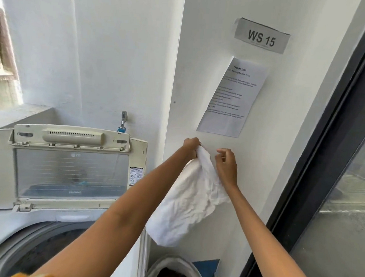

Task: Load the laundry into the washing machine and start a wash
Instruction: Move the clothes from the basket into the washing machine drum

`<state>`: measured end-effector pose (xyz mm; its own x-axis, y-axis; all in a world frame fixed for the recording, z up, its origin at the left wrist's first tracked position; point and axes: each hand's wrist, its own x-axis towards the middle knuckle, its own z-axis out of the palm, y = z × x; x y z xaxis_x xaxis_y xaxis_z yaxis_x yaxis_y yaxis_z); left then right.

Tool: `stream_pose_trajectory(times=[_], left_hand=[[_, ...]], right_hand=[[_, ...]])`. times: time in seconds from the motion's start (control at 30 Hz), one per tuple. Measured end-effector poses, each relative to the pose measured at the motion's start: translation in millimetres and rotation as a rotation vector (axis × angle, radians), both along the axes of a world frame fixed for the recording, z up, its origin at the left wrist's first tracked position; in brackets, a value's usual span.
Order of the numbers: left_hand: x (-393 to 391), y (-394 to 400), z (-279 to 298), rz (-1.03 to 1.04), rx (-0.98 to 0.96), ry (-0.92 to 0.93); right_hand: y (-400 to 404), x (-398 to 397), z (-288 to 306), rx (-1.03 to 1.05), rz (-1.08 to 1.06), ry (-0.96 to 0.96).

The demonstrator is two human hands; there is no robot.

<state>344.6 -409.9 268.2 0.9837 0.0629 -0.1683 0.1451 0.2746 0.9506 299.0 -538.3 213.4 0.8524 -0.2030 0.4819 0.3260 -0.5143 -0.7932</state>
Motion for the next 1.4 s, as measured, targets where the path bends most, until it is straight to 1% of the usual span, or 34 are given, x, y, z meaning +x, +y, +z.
stream_pose_trajectory(times=[0.03, 0.07, 0.1, 0.13, 0.17, 0.2, 0.23, 0.3, 0.37, 0.4, 0.47, 0.53, 0.57, 0.63, 0.7, 0.77, 0.83, 0.9, 0.93, 0.97, 1.0, 1.03, 1.1, 1.17, 1.23, 1.3, 1.33, 1.4], left_hand=[[1, 4, -1, 0.036, -0.036, 0.012], [2, 8, -3, 0.073, -0.070, 0.025], [2, 11, -4, 0.106, -0.101, 0.032], [3, 14, -5, 0.137, -0.131, 0.031], [4, 17, -6, 0.170, -0.159, 0.029], [6, 19, -6, 0.204, -0.190, 0.032], [7, 21, -4, 0.229, -0.220, 0.041], [7, 27, 3, 0.228, -0.247, 0.034], [3, 34, 8, 0.136, -0.228, 0.018], [2, 37, 6, 0.077, -0.175, 0.011], [-8, 38, -3, -0.045, 0.012, -0.028], [-21, 33, -18, -0.205, 0.179, -0.135], [-25, 29, -24, -0.305, 0.211, -0.196], [-28, 23, -33, -0.451, 0.201, -0.299], [-30, 19, -36, -0.450, 0.246, -0.377], [-30, 18, -38, -0.315, 0.401, -0.484], [-27, 16, -40, -0.099, 0.485, -0.574], [-24, 13, -34, 0.111, 0.521, -0.542], [-20, 12, -29, 0.201, 0.609, -0.513], [-17, 10, -24, 0.252, 0.732, -0.498], [-15, 7, -19, 0.273, 0.826, -0.506], [-14, 3, -13, 0.266, 0.863, -0.521], [-16, -10, -4, 0.226, 0.818, -0.545], [-19, -20, 0, 0.240, 0.685, -0.521], [-21, -23, 2, 0.303, 0.496, -0.455], [-18, -19, 3, 0.344, 0.353, -0.364], [-15, -15, 3, 0.330, 0.341, -0.350], [-10, -7, 3, 0.236, 0.437, -0.364]], right_hand=[[0, 1, 1, 0.101, 0.101, 0.078], [-3, 3, 0, 0.097, 0.221, 0.164], [-9, 4, -3, -0.047, 0.334, 0.239], [-13, 4, -8, -0.240, 0.412, 0.302], [-16, 6, -16, -0.415, 0.421, 0.339], [-20, 9, -24, -0.518, 0.367, 0.366], [-23, 12, -31, -0.508, 0.299, 0.357], [-25, 16, -32, -0.296, 0.207, 0.313], [-24, 16, -18, -0.061, 0.206, 0.273], [-23, 17, -7, 0.022, 0.222, 0.260], [-16, 18, 12, 0.143, 0.256, 0.265], [-4, 21, 28, 0.235, 0.256, 0.279], [3, 24, 32, 0.292, 0.232, 0.282], [15, 27, 39, 0.408, 0.170, 0.308], [19, 28, 41, 0.489, 0.129, 0.336], [18, 23, 42, 0.515, 0.129, 0.354], [14, 16, 41, 0.471, 0.209, 0.367], [6, 9, 37, 0.383, 0.401, 0.387], [2, 5, 34, 0.329, 0.490, 0.400], [-2, 1, 29, 0.254, 0.535, 0.418], [-5, -2, 23, 0.151, 0.529, 0.442], [-8, -4, 15, 0.040, 0.479, 0.466], [-13, -3, -3, -0.127, 0.303, 0.474], [-21, -4, -16, -0.188, 0.084, 0.459], [-36, -7, -24, -0.251, -0.076, 0.486], [-54, -10, -29, -0.296, -0.133, 0.526], [-62, -11, -30, -0.315, -0.139, 0.535], [-75, -9, -30, -0.337, -0.137, 0.522]])
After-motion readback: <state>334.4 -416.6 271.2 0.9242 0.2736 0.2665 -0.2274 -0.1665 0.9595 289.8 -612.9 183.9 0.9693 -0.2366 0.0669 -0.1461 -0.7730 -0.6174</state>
